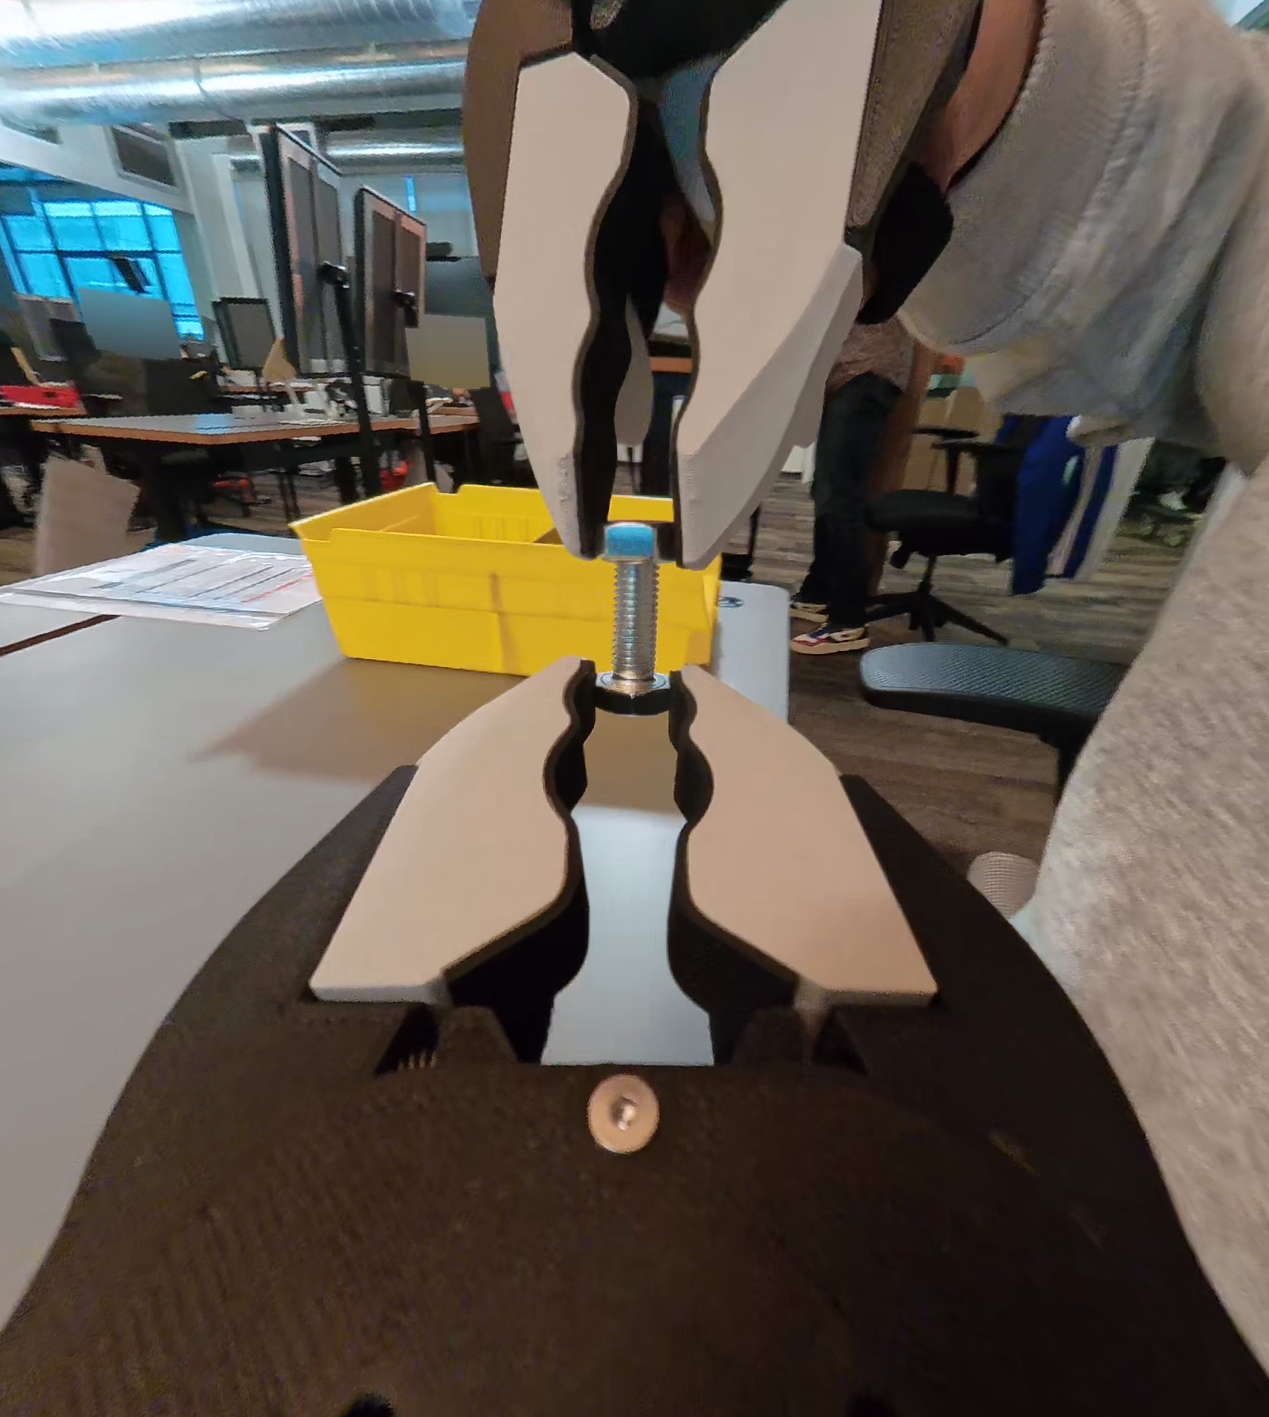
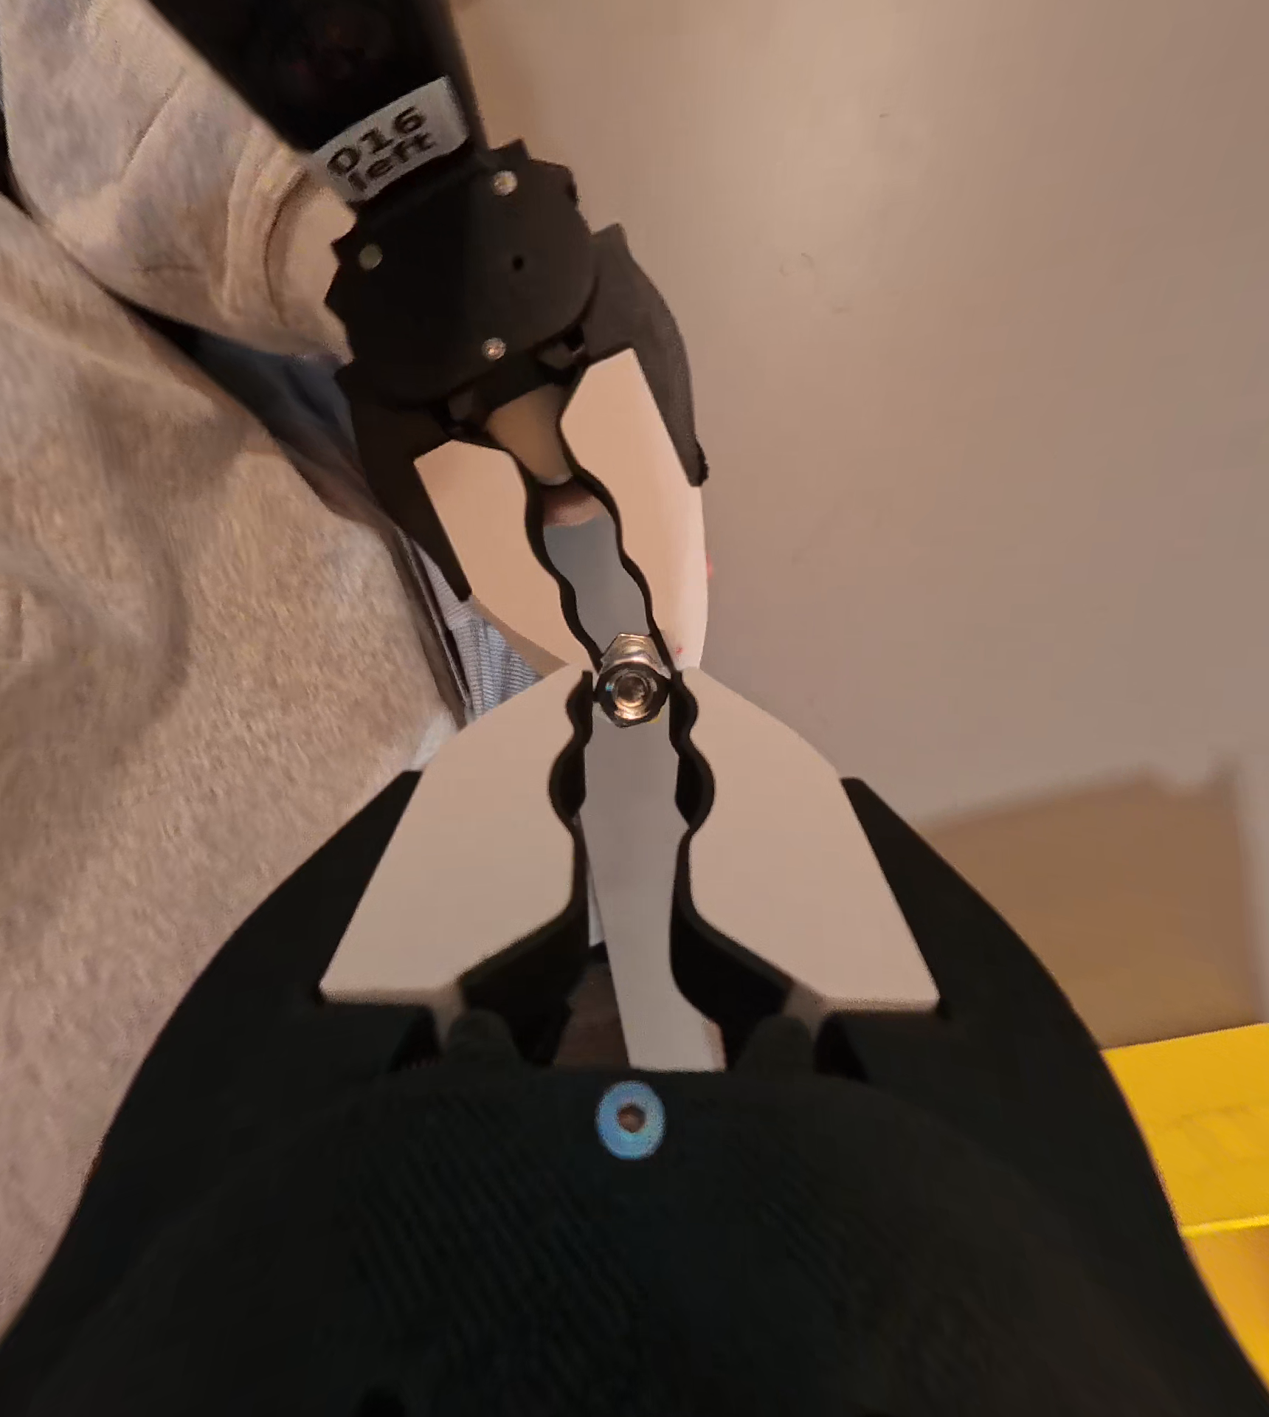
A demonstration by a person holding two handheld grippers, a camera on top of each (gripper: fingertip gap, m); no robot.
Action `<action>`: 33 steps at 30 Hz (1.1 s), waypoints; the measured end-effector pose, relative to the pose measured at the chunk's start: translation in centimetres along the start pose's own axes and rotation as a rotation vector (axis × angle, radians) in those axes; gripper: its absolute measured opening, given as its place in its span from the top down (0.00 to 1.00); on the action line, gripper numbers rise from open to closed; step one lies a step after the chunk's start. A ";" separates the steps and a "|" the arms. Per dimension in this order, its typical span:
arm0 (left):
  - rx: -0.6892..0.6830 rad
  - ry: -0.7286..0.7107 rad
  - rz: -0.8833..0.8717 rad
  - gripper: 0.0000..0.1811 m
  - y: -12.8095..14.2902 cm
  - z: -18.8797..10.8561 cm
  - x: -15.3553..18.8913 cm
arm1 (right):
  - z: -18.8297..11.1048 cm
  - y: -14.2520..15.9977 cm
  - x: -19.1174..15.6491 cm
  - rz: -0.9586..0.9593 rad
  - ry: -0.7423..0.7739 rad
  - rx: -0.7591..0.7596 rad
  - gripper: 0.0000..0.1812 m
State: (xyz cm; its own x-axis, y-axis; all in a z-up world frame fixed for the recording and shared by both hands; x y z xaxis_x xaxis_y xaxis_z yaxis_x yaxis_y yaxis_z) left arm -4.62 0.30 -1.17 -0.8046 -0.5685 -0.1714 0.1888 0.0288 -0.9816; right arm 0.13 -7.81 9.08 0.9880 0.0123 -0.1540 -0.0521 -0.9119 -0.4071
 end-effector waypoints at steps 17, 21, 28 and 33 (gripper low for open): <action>0.131 0.407 -0.218 0.90 -0.8 -0.2 1.9 | -1.0 1.3 -2.6 -0.506 -0.232 0.018 0.90; 0.145 0.476 -0.267 0.90 -0.8 -0.3 2.0 | -1.1 1.9 -3.0 -0.673 -0.251 0.082 0.90; 0.173 0.620 -0.423 0.90 -0.6 -0.4 2.1 | -1.0 2.6 -3.5 -0.883 -0.242 0.160 0.90; 0.179 0.569 -0.415 0.90 -0.5 -0.4 1.7 | -1.1 2.1 -3.0 -0.740 -0.192 0.175 0.85</action>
State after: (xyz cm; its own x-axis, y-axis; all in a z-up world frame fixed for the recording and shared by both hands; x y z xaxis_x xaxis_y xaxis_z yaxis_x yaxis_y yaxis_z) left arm -6.34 -0.37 -0.99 -0.9891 0.0137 0.1467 -0.1452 -0.2592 -0.9548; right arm -2.80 -10.22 9.71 0.7329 0.6772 0.0660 0.5723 -0.5610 -0.5981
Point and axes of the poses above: each gripper's, where its closed fingertips meet, z out along the fingers, y out of its underside, x = y × z across the jaws, the point moved 8 cm from there along -z, back along the fingers, and after that the axes turned 12 degrees about z, right-handed, at the moved point
